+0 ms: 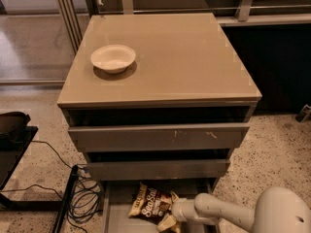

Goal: Pick brown chip bag from bottom drawer and place on counter

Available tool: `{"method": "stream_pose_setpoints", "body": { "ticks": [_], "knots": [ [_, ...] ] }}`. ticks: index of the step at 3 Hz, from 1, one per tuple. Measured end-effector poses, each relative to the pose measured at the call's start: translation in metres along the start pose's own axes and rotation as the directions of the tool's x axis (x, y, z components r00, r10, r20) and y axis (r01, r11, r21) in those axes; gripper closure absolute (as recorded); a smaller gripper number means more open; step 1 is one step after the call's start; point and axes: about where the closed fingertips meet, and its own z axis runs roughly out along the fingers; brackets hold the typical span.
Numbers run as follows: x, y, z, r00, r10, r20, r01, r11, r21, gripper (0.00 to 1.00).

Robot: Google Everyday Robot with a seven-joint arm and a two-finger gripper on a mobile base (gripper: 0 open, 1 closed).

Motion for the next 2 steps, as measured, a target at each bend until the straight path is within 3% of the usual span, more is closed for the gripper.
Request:
{"method": "stream_pose_setpoints", "body": {
  "ticks": [1,2],
  "knots": [
    [0.0069,-0.0038,0.012,0.999,0.032,-0.041,-0.032,0.9995,0.0,0.0],
    [0.007,-0.0031,0.0129,0.999,0.033,-0.043,-0.033,0.9995,-0.002,0.19]
  ]
}}
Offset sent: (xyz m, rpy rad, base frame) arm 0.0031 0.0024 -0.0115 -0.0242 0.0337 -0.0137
